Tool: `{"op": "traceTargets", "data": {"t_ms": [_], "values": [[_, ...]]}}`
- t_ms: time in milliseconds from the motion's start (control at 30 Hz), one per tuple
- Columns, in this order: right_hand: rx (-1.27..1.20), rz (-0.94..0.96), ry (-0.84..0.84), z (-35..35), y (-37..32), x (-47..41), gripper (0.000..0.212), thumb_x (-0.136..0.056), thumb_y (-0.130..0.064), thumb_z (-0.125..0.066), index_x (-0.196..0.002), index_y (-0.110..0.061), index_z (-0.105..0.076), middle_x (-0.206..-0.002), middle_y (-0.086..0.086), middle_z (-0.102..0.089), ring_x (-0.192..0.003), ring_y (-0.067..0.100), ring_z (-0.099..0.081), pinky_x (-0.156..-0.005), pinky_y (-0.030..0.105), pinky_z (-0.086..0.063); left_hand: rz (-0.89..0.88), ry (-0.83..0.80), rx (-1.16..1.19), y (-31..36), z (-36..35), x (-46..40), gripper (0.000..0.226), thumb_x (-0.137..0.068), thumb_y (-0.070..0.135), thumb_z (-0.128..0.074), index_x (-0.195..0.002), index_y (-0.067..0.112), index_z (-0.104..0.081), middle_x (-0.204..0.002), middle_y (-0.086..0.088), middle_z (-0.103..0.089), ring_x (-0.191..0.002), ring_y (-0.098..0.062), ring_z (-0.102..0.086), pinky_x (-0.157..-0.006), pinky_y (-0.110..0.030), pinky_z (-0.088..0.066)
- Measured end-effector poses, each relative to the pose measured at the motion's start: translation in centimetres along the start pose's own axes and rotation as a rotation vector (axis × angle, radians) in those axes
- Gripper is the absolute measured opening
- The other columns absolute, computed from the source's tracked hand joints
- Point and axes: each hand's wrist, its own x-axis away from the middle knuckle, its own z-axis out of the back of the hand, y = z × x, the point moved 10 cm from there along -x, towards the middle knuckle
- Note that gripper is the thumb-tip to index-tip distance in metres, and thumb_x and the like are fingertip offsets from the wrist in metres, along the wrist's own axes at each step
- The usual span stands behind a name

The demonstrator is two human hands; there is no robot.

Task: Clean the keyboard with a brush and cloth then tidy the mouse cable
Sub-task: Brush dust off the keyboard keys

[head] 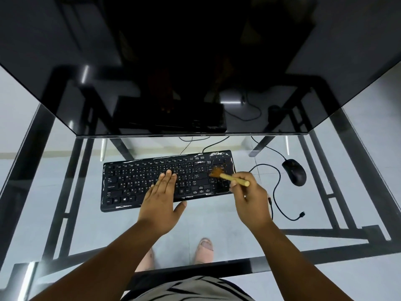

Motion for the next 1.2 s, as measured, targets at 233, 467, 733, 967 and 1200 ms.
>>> {"op": "traceTargets", "data": {"t_ms": [233,467,733,967,1200], "values": [[-0.006,-0.112,0.223,1.4,0.4,0.0,0.01,-0.097,-0.018,-0.054,-0.105,-0.025,-0.055,-0.081,-0.007,-0.064,-0.07,0.013,-0.061,-0.06,0.029,-0.048,0.033,0.05,-0.002,-2.5,1.8,0.6,0.079,-0.094,0.056,-0.038,-0.154,0.019,-0.003,-0.161,0.005,0.006,-0.148,-0.012,0.008,-0.119,-0.034,-0.002],[-0.348,-0.186,0.156,-5.2,-3.6,1.2,0.022,-0.091,-0.016,-0.065,-0.087,-0.035,-0.054,-0.075,0.0,-0.071,-0.07,0.023,-0.071,-0.066,0.047,-0.058,0.118,0.122,0.011,-8.2,4.3,2.4,0.085,-0.09,0.057,-0.046,-0.154,0.016,-0.008,-0.162,0.0,-0.004,-0.149,-0.017,-0.002,-0.119,-0.037,-0.007],[-0.473,-0.139,-0.08,-15.7,-10.2,3.2,0.025,-0.081,-0.037,-0.067,-0.073,-0.024,-0.047,-0.063,0.014,-0.065,-0.062,0.039,-0.067,-0.055,0.058,-0.052,0.198,0.117,0.018,-14.8,5.4,4.6,0.098,-0.082,0.071,-0.045,-0.154,0.017,-0.005,-0.162,0.001,-0.002,-0.149,-0.014,0.002,-0.119,-0.039,-0.006],[-0.248,0.003,-0.178,-20.4,-13.3,4.8,0.005,-0.087,-0.013,-0.068,-0.087,-0.018,-0.069,-0.063,-0.013,-0.066,-0.051,0.005,-0.06,-0.045,0.018,-0.042,0.22,-0.035,-0.002,-19.8,4.5,6.5,0.112,-0.078,0.076,-0.048,-0.151,0.02,0.015,-0.16,0.004,0.019,-0.145,-0.011,0.017,-0.119,-0.035,-0.002],[-0.309,0.046,-0.127,-20.2,-14.4,6.2,0.007,-0.09,-0.013,-0.068,-0.092,-0.019,-0.069,-0.069,-0.005,-0.069,-0.054,0.012,-0.059,-0.047,0.023,-0.043,0.195,-0.04,-0.02,-20.1,4.7,6.7,0.112,-0.078,0.075,-0.049,-0.152,0.018,0.014,-0.16,0.002,0.018,-0.147,-0.014,0.014,-0.12,-0.036,-0.005]]}}
